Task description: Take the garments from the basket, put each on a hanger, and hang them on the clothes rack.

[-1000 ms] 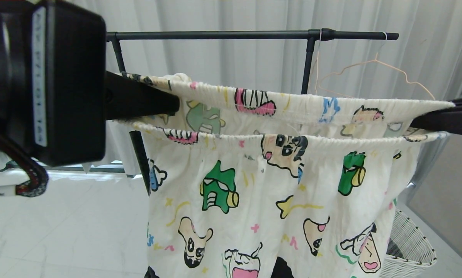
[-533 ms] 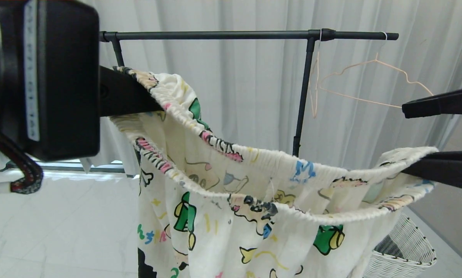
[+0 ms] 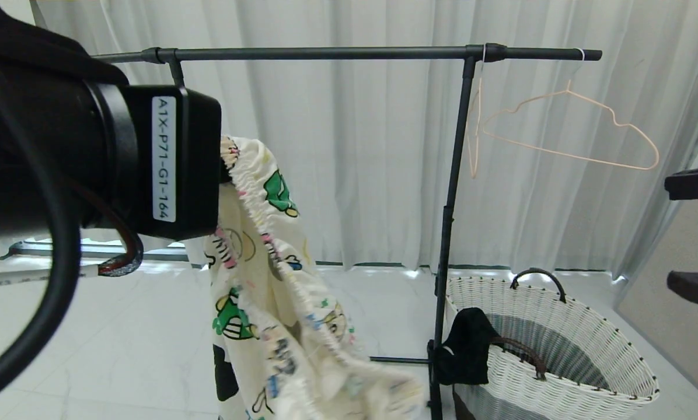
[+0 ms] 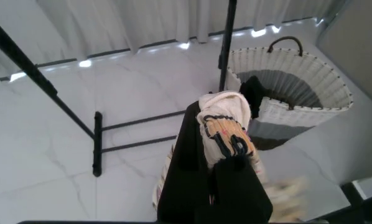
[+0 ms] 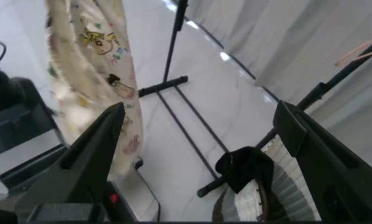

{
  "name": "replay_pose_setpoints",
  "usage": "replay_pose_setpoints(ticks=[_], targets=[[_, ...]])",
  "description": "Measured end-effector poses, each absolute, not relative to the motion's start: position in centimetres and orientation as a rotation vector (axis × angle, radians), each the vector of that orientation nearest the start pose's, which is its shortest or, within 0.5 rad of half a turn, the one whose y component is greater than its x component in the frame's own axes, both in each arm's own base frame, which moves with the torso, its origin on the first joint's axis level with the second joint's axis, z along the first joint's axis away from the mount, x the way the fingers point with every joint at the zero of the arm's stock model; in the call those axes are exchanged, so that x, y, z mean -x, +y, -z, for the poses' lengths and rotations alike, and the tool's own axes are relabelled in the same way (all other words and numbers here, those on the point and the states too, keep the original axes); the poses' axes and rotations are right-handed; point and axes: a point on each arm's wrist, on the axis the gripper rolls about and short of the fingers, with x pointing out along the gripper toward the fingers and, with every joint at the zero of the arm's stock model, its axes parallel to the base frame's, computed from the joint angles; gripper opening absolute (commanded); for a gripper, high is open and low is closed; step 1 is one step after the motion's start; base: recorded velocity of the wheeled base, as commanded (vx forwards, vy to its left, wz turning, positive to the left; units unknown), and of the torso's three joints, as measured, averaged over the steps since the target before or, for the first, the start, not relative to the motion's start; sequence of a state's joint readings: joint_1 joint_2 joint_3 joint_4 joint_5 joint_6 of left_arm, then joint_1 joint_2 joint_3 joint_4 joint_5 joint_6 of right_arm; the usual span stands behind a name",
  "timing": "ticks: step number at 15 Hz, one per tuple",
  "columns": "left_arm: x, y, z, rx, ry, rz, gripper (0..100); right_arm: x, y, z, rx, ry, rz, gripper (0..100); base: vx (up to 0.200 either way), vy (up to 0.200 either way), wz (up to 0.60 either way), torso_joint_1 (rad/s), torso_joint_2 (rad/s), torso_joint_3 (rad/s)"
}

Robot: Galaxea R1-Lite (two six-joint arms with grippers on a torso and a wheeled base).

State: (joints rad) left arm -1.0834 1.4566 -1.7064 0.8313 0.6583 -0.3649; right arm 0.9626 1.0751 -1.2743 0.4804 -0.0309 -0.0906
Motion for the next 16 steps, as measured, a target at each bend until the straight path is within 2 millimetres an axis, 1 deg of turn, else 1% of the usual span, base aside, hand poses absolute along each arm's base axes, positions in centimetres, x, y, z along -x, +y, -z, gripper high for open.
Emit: replay_pose_setpoints(ticks=[2, 3, 4, 5, 6, 8, 9, 10, 11, 12, 14, 16], targets=[[-10.6, -16.9, -35.5, -0.115, 0.444, 0.300, 0, -6.6, 8.7, -34.5, 0.205, 0.192, -0.902, 100, 0.000, 0.000, 0.00, 0.000, 0.00, 0.000], [-10.7, -16.7, -35.0, -0.136, 0.450, 0.274, 0, -6.9, 8.3, -34.5, 0.200, 0.191, -0.852, 100, 0.000, 0.000, 0.00, 0.000, 0.00, 0.000], [-10.8, -16.2, -34.4, -0.153, 0.460, 0.247, 0, -7.5, 7.8, -34.3, 0.198, 0.203, -0.767, 100, 0.000, 0.000, 0.00, 0.000, 0.00, 0.000], [-10.8, -15.5, -33.7, -0.170, 0.476, 0.220, 0, -8.3, 7.0, -34.0, 0.195, 0.219, -0.643, 100, 0.000, 0.000, 0.00, 0.000, 0.00, 0.000], [-10.7, -14.3, -32.9, -0.185, 0.491, 0.188, 0, -9.2, 5.9, -33.6, 0.196, 0.254, -0.496, 100, 0.000, 0.000, 0.00, 0.000, 0.00, 0.000], [-10.5, -11.5, -31.1, -0.225, 0.528, 0.101, 0, -10.6, 3.8, -32.8, 0.208, 0.323, -0.238, 100, 0.000, 0.000, 0.00, 0.000, 0.00, 0.000], [-10.4, -9.8, -29.7, -0.256, 0.565, 0.035, 0, -11.2, 2.6, -31.8, 0.245, 0.375, -0.120, 100, 0.000, 0.000, 0.00, 0.000, 0.00, 0.000], [-10.1, -8.2, -28.1, -0.281, 0.603, -0.024, 0, -11.6, 1.7, -30.4, 0.300, 0.433, -0.040, 100, 0.000, 0.000, 0.00, 0.000, 0.00, 0.000], [-9.3, -6.7, -26.8, -0.293, 0.629, -0.071, 0, -12.0, 0.9, -29.0, 0.346, 0.466, 0.020, 100, 0.000, 0.000, 0.00, 0.000, 0.00, 0.000], [-8.6, -5.6, -25.7, -0.306, 0.652, -0.099, 0, -12.4, 0.3, -28.0, 0.368, 0.458, 0.065, 100, 0.000, 0.000, 0.00, 0.000, 0.00, 0.000], [-7.5, -4.2, -24.5, -0.294, 0.650, -0.125, 0, -12.9, -0.4, -26.4, 0.385, 0.422, 0.129, 100, 0.000, 0.000, 0.00, 0.000, 0.00, 0.000], [-7.6, -4.3, -24.4, -0.222, 0.574, -0.122, 0, -13.0, -0.7, -24.9, 0.395, 0.449, 0.146, 100, 0.000, 0.000, 0.00, 0.000, 0.00, 0.000]])
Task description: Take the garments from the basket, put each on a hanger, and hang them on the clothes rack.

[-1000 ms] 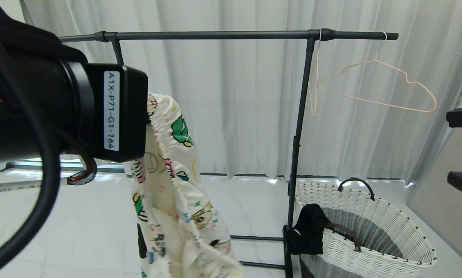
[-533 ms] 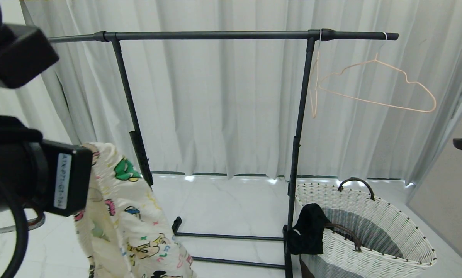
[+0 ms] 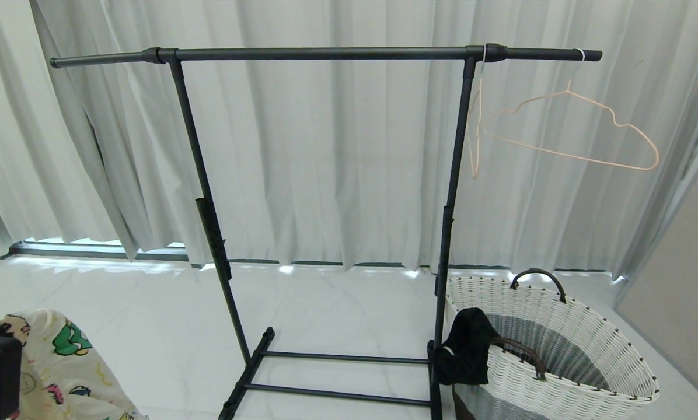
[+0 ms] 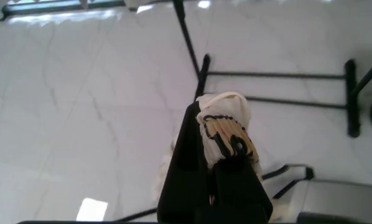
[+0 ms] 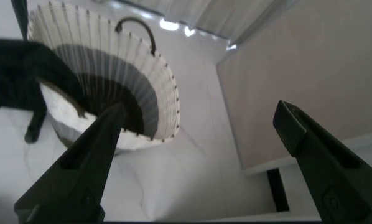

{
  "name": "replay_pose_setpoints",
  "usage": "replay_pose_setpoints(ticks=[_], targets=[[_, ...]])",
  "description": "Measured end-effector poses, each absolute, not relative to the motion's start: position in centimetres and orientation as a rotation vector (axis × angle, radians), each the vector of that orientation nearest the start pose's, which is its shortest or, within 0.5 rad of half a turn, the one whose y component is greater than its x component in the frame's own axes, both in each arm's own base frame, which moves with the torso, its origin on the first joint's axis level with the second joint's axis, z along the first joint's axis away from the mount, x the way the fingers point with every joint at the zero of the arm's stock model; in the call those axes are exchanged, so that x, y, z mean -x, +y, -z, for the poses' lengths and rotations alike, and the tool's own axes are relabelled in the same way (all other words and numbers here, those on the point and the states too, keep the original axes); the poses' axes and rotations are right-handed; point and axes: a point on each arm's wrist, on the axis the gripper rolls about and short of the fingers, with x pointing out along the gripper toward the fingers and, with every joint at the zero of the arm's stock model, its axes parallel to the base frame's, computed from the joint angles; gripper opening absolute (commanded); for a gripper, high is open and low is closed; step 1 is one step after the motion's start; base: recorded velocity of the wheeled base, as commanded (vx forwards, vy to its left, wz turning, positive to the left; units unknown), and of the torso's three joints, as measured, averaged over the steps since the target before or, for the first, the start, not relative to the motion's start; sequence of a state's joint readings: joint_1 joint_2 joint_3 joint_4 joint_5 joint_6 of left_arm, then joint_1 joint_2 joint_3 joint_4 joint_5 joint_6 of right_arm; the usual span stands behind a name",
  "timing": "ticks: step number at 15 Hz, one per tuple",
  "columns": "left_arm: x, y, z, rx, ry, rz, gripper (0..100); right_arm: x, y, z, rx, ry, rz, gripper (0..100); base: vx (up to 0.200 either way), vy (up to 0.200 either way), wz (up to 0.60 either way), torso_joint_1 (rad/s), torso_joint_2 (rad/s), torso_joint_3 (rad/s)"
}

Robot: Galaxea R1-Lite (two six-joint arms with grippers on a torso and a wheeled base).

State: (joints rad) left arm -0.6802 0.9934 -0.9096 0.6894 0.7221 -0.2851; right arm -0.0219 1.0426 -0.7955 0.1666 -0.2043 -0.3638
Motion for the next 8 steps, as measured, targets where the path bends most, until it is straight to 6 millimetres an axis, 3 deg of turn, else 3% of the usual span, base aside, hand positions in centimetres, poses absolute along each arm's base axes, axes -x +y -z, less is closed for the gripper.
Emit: replay_pose_setpoints(ticks=[8], targets=[[-8.9, -4.0, -20.4, -0.160, 0.609, -0.148, 0, -12.9, -1.1, -23.7, 0.400, 0.495, 0.160, 100, 0.000, 0.000, 0.00, 0.000, 0.00, 0.000]])
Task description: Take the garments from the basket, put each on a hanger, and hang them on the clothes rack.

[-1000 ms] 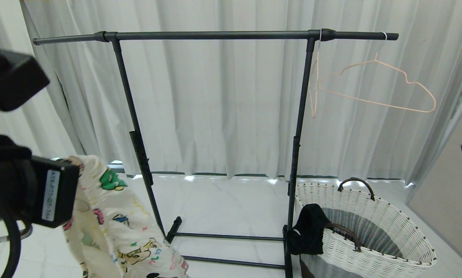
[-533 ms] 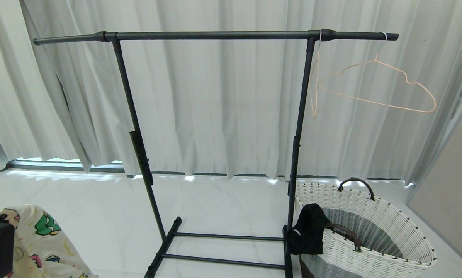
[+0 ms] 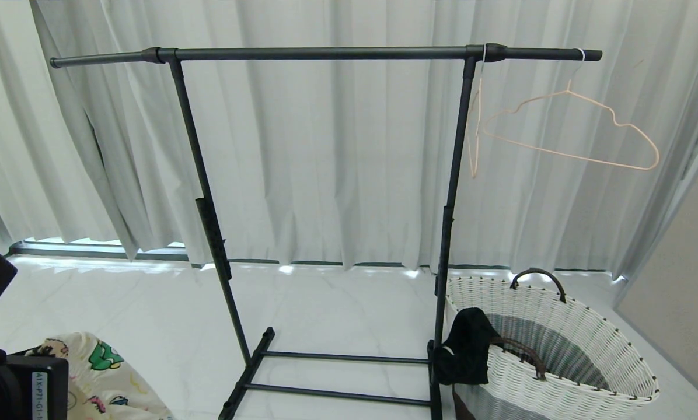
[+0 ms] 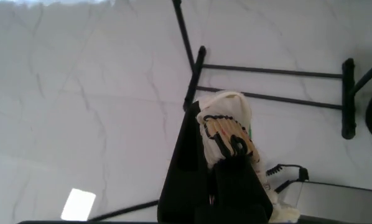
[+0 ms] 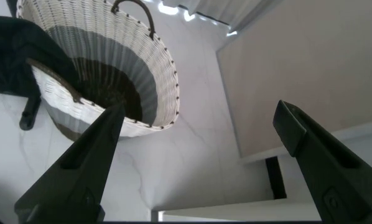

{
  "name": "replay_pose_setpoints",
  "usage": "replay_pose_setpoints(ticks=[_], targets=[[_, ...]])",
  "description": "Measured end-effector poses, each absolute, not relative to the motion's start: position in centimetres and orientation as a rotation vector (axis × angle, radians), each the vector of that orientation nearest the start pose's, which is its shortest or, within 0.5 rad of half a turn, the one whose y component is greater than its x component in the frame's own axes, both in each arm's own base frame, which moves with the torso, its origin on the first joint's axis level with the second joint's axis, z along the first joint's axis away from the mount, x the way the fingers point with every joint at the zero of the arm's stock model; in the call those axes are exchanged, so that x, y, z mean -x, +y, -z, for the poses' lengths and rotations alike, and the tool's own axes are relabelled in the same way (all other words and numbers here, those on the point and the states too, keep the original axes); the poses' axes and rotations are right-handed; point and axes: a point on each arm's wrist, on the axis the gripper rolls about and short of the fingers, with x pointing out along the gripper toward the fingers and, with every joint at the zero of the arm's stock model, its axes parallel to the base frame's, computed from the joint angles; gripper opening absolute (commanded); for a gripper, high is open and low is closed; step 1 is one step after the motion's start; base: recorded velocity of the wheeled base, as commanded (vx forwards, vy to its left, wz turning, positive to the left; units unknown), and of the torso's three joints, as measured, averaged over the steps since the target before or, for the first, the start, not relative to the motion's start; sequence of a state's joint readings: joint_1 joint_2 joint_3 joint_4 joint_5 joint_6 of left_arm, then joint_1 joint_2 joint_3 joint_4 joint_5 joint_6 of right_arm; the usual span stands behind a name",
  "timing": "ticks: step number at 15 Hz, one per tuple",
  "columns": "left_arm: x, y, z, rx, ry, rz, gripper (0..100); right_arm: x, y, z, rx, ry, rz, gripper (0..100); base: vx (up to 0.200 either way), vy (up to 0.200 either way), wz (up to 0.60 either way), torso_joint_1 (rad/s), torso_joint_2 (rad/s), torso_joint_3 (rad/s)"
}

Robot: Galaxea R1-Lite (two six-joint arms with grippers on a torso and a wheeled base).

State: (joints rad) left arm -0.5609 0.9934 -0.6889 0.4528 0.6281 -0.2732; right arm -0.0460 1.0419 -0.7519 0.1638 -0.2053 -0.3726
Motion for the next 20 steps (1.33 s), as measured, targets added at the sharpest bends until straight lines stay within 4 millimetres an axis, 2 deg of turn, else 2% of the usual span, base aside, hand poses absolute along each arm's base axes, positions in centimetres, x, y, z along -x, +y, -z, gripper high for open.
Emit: replay_pose_setpoints(ticks=[4, 7, 10, 12, 16, 20], targets=[[-11.4, -0.9, -18.3, -0.004, 0.618, -0.273, 0, -13.0, -1.1, -23.6, 0.400, 0.499, 0.160, 100, 0.000, 0.000, 0.00, 0.000, 0.00, 0.000], [-11.5, 1.7, -17.3, -0.071, 0.579, -0.209, 0, -13.0, -1.1, -23.2, 0.412, 0.516, 0.156, 100, 0.000, 0.000, 0.00, 0.000, 0.00, 0.000], [-9.4, 1.5, -16.1, -0.173, 0.535, -0.056, 0, -12.9, -1.1, -22.8, 0.420, 0.526, 0.152, 100, 0.000, 0.000, 0.00, 0.000, 0.00, 0.000], [-8.9, 1.5, -16.0, -0.181, 0.516, -0.055, 0, -12.9, -1.1, -22.8, 0.411, 0.525, 0.152, 100, 0.000, 0.000, 0.00, 0.000, 0.00, 0.000], [-9.6, 1.5, -18.1, -0.210, 0.444, -0.050, 0, -13.2, -1.2, -22.8, 0.352, 0.528, 0.165, 100, 0.000, 0.000, 0.00, 0.118, -0.35, -0.229], [-10.2, 1.2, -18.6, -0.245, 0.436, -0.007, 0, -14.1, -1.2, -23.1, 0.332, 0.484, 0.157, 100, 0.000, 0.000, 0.00, 0.175, -0.45, -0.277]])
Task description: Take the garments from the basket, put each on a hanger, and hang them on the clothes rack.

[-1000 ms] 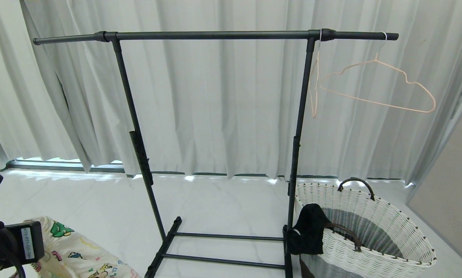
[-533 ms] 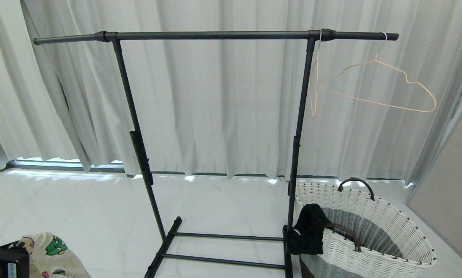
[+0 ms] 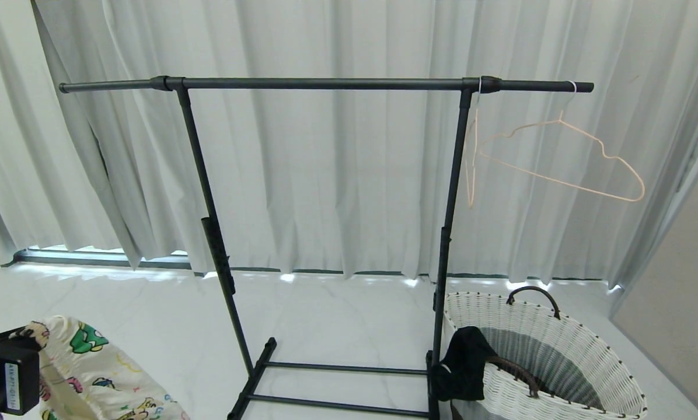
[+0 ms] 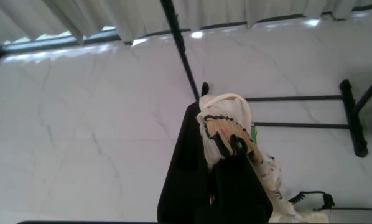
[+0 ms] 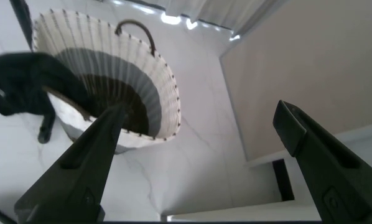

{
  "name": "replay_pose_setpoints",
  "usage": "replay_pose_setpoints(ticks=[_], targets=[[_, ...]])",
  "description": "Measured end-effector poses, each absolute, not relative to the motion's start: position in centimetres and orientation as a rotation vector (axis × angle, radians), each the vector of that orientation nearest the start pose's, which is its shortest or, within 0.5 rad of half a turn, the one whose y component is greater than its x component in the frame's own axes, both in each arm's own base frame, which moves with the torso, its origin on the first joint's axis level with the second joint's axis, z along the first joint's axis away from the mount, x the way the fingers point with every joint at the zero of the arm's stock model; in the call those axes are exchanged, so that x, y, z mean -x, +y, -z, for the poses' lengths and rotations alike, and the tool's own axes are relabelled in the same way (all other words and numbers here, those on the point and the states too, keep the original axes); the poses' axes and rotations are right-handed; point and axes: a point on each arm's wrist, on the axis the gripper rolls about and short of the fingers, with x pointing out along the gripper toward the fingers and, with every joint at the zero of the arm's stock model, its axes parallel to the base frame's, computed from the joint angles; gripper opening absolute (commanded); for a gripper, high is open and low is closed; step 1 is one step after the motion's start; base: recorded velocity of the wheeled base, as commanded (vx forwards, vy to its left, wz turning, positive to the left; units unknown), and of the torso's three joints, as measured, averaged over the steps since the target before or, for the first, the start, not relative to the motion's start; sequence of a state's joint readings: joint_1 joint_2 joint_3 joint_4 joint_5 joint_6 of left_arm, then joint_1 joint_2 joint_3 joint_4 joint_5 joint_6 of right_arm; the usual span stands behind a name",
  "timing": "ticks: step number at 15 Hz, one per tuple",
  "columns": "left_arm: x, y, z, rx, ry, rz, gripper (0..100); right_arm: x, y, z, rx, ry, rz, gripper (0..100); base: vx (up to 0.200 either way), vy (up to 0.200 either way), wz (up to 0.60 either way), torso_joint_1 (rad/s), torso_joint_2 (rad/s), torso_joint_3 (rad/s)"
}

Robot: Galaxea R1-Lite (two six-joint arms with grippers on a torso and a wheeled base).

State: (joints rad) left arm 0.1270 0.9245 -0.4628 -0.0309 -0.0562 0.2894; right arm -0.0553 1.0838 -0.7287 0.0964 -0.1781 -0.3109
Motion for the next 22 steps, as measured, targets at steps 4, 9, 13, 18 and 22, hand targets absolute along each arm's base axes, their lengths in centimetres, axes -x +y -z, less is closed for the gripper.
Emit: replay_pose_setpoints(ticks=[4, 9, 13, 18, 22], targets=[[-10.8, 0.3, -18.9, -0.272, 0.434, 0.044, 0, -14.7, -1.2, -22.9, 0.327, 0.484, 0.151, 100, 0.000, 0.000, 0.00, 0.198, -0.48, -0.277], [-11.2, 0.2, -19.8, -0.280, 0.358, 0.020, 0, -14.9, -1.2, -22.7, 0.324, 0.494, 0.148, 100, 0.000, 0.000, 0.00, 0.224, -0.50, -0.287], [-11.2, 0.3, -19.8, -0.288, 0.354, -0.007, 0, -15.0, -1.1, -22.8, 0.331, 0.482, 0.142, 100, 0.000, 0.000, 0.00, 0.239, -0.53, -0.294], [-11.2, 0.3, -19.9, -0.290, 0.352, -0.018, 0, -15.3, -1.1, -22.9, 0.334, 0.441, 0.132, 100, 0.000, 0.000, 0.00, 0.120, -0.24, -0.130], [-11.1, 0.3, -19.9, -0.285, 0.347, -0.015, 0, -15.3, -1.0, -22.9, 0.371, 0.443, 0.120, 100, 0.000, -0.050, 0.00, 0.001, 0.00, -0.001]])
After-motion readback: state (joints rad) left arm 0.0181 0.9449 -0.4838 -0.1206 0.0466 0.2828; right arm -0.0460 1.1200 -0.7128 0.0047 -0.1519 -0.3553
